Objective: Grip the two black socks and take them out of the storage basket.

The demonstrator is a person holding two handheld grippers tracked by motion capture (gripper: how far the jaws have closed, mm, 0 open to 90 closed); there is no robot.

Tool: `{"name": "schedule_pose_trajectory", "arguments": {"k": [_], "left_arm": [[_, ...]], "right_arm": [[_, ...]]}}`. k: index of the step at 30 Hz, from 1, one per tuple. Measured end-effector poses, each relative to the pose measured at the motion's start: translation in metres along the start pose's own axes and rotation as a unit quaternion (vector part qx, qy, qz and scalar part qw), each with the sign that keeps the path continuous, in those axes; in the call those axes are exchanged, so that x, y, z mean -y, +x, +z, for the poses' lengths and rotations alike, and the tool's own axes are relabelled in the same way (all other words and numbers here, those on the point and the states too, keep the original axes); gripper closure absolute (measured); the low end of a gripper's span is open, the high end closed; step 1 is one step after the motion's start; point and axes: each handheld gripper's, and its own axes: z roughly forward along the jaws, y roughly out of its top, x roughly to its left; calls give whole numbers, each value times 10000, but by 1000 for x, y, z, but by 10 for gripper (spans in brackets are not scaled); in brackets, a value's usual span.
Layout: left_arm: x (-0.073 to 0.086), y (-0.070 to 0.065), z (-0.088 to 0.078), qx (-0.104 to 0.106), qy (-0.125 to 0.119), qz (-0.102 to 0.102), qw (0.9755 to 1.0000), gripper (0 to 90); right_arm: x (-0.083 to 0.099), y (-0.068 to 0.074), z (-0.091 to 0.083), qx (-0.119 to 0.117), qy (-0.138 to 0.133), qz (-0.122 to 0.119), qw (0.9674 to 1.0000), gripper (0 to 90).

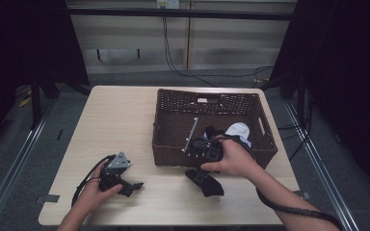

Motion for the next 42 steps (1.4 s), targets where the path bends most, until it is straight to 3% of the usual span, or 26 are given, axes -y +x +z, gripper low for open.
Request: {"name": "schedule_pose_trajectory", "arguments": {"k": [9, 16, 20, 30, 35, 42], "left_arm": [[0, 0, 0, -2, -18, -4, 10000, 0], [0, 0, 0, -2, -17, -2, 10000, 0], [0, 0, 0, -2, -17, -3, 10000, 0], [0, 0, 0, 33, 21, 1, 10000, 0], [0, 0, 0, 31, 21, 1, 10000, 0], [0, 0, 0, 31, 21, 2, 10000, 0]], "right_arm": [[9, -1, -18, 55, -176, 224, 9996, 512], [15, -2, -27, 114, -223, 235, 9994, 429], [16, -3, -36, 198, -268, 252, 9991, 412], [12, -9, -61, 482, -68, 272, 9984, 383], [12, -29, -73, 676, -118, 510, 9963, 378], [13, -55, -74, 803, -201, 815, 9932, 373]]}}
